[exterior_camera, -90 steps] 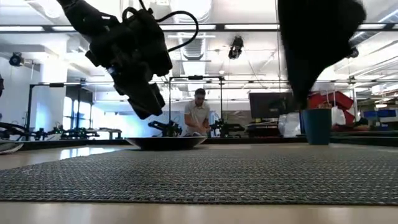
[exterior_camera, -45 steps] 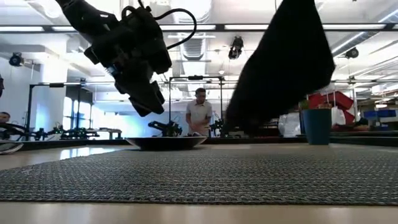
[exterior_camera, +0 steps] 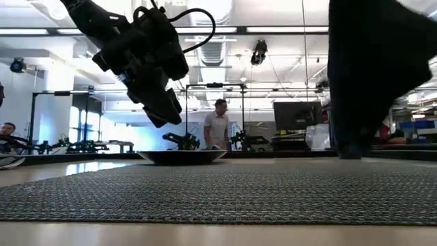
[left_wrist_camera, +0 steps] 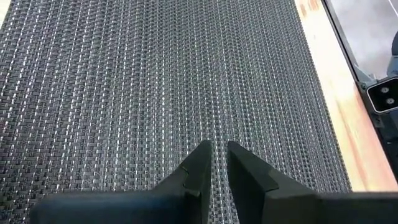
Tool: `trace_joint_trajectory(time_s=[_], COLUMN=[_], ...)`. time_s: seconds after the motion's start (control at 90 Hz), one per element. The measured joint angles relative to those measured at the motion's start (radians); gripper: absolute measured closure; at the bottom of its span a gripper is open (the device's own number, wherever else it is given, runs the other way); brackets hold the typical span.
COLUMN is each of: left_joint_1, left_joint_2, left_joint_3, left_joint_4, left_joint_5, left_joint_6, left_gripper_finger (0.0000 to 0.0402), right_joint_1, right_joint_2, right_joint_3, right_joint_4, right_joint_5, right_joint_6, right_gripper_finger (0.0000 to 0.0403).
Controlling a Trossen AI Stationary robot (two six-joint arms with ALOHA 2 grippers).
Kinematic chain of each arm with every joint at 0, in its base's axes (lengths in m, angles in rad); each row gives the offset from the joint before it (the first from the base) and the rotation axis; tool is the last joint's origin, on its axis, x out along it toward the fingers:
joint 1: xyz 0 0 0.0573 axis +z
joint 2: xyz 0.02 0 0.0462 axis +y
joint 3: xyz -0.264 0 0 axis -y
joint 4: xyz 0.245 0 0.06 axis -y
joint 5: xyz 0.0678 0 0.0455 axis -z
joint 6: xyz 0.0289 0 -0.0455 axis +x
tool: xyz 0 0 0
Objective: Set table place
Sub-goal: Fold the black napkin
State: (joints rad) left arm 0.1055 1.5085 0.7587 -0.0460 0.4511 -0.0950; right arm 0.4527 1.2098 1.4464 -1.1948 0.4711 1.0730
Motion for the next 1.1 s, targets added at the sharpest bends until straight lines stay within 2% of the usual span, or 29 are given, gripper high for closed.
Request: trace_joint_trajectory(time_s=[0.278, 0.556, 0.789, 0.922, 1.1], left_joint_1=[0.0, 0.0, 0.0, 0.0, 0.0], left_joint_2=[0.0, -0.005, -0.053, -0.087, -0.116], left_joint_3=[0.0, 0.0, -0.001, -0.001, -0.001], left_joint_4=[0.0, -0.002, -0.034, -0.033, -0.034], left_joint_5=[0.0, 0.001, 0.001, 0.001, 0.002], left_joint_6=[-0.004, -0.019, -0.02, -0.023, -0.03], left_gripper_finger=[0.0365, 0.0365, 0.0365, 0.0365, 0.0365], right_joint_1=[-0.043, -0.043, -0.048, -0.068, -0.132], right_joint_2=[0.054, -0.031, -0.055, 0.003, 0.1], right_joint_3=[-0.001, 0.016, 0.048, 0.017, -0.076], right_joint_4=[0.019, -0.167, -0.153, -0.096, 0.154], right_joint_5=[-0.05, -0.052, -0.052, -0.096, -0.231], right_joint_6=[-0.079, -0.005, -0.022, -0.079, -0.224], right_gripper_finger=[0.0403, 0.0403, 0.0403, 0.0403, 0.0403])
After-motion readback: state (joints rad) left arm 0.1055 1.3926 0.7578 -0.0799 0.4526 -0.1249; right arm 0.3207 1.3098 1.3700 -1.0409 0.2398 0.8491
